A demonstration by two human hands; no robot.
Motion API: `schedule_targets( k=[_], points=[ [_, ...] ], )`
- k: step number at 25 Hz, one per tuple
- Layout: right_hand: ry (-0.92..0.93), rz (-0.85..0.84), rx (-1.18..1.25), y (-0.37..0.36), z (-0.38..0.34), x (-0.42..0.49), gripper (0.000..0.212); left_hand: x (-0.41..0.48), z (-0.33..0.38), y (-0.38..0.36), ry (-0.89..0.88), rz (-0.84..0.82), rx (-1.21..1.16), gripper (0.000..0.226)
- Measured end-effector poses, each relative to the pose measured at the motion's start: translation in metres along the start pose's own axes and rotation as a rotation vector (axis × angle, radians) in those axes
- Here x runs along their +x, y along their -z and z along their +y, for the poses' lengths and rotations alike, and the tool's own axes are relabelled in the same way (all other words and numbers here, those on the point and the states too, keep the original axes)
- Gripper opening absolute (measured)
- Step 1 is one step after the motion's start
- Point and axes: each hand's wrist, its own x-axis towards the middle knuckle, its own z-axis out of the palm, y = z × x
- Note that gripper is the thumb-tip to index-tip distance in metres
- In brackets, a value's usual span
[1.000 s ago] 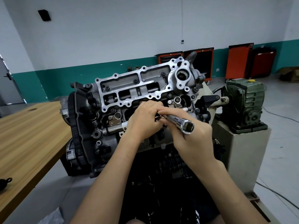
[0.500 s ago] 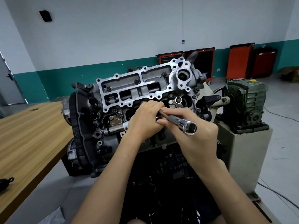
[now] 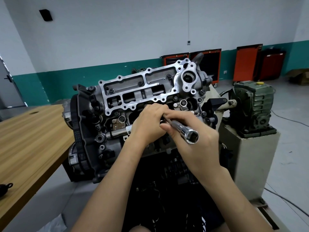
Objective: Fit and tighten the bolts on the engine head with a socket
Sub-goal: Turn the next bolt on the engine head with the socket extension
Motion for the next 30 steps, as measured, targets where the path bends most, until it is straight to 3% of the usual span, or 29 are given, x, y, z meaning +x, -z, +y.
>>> schedule_targets(
  k=[3,8,12,17,22,26,30],
  points=[
    [0.02,-0.102,0.035,-0.002,0.0,0.0,0.03,-0.001,0.0,0.001,0.051,-0.002,-0.044,0.012],
    [0.012,0.012,0.008,0.004,0.002,0.004,0.024,0.0,0.0,0.0,-0.013,-0.018,0.033,0.01],
    [0.018,-0.102,0.041,-0.004,-0.001,-0.002,0.03,0.0,0.0,0.002,0.034,-0.004,-0.036,0.016],
    [0.009,0.02,0.027,0.004,0.002,0.003,0.024,0.002,-0.002,-0.002,-0.016,-0.016,0.055,0.009],
    [0.039,-0.107,0.006,-0.005,0.0,-0.002,0.034,0.007,-0.004,-0.003,0.052,-0.068,0.016,0.012],
    [-0.028,0.018,0.021,0.005,0.004,0.003,0.024,0.001,-0.001,0.0,-0.043,-0.01,0.042,0.012],
    [0.002,-0.084,0.045,-0.005,-0.002,-0.003,0.029,0.0,0.0,0.002,0.071,-0.016,-0.053,0.009]
  ],
)
